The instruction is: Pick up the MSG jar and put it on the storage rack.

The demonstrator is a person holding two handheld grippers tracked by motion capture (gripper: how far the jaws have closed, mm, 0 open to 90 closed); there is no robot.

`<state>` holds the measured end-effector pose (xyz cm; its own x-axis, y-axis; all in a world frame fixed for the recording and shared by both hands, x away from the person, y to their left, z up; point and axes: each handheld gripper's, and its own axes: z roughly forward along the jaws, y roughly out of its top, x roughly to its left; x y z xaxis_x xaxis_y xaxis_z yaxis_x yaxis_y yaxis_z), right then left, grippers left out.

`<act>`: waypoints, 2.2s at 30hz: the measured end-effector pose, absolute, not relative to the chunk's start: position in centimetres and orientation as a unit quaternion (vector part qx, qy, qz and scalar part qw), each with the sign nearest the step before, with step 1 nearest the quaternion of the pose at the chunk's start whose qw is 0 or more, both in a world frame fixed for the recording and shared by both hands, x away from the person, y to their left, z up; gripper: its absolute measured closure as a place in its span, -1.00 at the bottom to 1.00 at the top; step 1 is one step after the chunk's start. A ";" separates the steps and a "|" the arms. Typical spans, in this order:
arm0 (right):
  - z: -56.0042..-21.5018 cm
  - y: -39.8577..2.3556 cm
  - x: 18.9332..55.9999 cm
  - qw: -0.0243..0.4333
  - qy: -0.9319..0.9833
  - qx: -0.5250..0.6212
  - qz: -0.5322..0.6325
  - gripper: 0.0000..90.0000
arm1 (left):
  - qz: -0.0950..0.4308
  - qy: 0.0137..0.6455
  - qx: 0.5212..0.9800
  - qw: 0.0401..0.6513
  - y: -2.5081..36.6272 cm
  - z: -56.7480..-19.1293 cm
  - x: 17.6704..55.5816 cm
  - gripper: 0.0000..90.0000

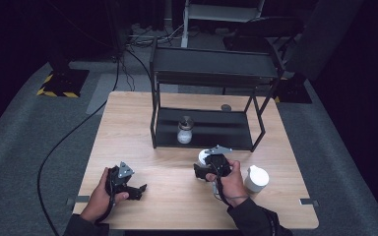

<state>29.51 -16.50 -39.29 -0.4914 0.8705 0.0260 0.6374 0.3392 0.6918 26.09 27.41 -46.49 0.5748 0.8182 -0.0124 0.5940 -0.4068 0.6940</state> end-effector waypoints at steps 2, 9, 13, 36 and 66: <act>-39.1 -16.5 29.4 0.182 0.798 0.471 0.330 -0.33 | 0.167 0.429 0.822 0.335 27.4 -46.5 26.1 -0.99; -37.8 -16.6 29.4 0.195 0.791 0.472 0.337 -0.33 | 0.167 0.429 0.822 0.335 27.4 -46.5 26.1 -0.99; -37.2 -16.6 29.7 0.199 0.788 0.474 0.339 -0.33 | 0.167 0.430 0.822 0.335 27.4 -46.5 26.1 -0.99; -37.0 -14.5 32.2 0.242 0.750 0.516 0.335 -0.33 | 0.166 0.427 0.823 0.335 27.4 -46.5 26.1 -0.99; -37.7 -13.1 35.4 0.275 0.722 0.545 0.326 -0.33 | 0.167 0.426 0.824 0.335 27.4 -46.5 26.1 -0.99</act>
